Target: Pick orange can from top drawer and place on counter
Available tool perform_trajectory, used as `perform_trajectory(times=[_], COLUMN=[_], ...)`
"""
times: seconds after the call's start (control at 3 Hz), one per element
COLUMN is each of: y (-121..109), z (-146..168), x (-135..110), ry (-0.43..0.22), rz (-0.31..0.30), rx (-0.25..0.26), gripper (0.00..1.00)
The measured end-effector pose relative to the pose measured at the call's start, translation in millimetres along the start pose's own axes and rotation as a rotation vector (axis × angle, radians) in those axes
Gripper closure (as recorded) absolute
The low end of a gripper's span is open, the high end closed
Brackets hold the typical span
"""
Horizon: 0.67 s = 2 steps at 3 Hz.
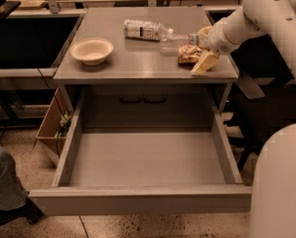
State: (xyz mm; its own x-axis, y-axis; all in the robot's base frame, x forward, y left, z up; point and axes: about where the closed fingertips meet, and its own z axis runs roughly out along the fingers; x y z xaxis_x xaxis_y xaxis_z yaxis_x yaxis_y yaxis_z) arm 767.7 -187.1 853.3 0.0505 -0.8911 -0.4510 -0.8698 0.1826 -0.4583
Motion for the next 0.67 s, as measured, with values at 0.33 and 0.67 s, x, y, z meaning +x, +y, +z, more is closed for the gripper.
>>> perform_trajectory(times=[0.33,0.67], y=[0,8], z=[-2,-21], x=[0,8], ry=[0.000,0.025], rz=[0.000,-0.011], rx=[0.000,0.007], gripper=[0.00,0.00])
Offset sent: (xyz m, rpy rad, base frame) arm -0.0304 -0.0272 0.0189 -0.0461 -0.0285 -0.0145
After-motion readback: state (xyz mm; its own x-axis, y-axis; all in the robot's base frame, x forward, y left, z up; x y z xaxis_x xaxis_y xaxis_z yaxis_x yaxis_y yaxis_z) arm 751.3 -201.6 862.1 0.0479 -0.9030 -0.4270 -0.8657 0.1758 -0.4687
